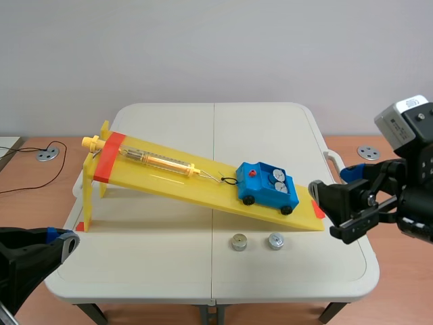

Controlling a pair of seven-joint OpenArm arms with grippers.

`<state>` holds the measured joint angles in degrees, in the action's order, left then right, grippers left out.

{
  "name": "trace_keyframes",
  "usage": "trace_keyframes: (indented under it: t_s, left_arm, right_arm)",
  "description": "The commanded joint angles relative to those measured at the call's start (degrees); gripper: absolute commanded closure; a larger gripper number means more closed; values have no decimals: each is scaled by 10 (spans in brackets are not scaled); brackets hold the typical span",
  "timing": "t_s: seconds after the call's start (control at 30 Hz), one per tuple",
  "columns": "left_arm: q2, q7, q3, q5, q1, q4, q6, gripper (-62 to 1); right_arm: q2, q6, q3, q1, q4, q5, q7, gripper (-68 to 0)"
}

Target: Place the four metal weights on the blue cart on the ramp.

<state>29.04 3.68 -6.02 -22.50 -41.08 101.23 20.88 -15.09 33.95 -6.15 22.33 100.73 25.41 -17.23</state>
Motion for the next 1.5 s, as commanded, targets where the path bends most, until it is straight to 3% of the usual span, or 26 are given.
trace_keyframes:
  t_s: [0.0,0.2,0.3,0.37,0.7,1.13,1.47]
  left_arm:
    - [5,-52,-4,-17,11,19,14,-32]
    - [5,-51,-4,-17,11,19,14,-32]
    - [5,-51,-4,-17,11,19,14,-32]
    - [5,-51,-4,-17,11,19,14,-32]
    - [5,-51,-4,-17,11,19,14,-31]
    - [5,-51,-4,-17,11,19,14,-32]
    - [5,-51,-4,-17,11,19,14,-32]
  right_arm:
    - [-25,36,-5,-10,46,59,43,-362]
    - [-25,26,38,-13,34,12,51,-362]
    - [-22,1,69,-25,18,-20,63,-362]
    - [-15,-12,85,-37,0,-36,67,-362]
    - [34,-31,143,-111,-111,-99,106,-361]
    - [80,-62,197,-186,-215,-163,139,-345]
    - [93,-81,220,-218,-257,-177,145,-345]
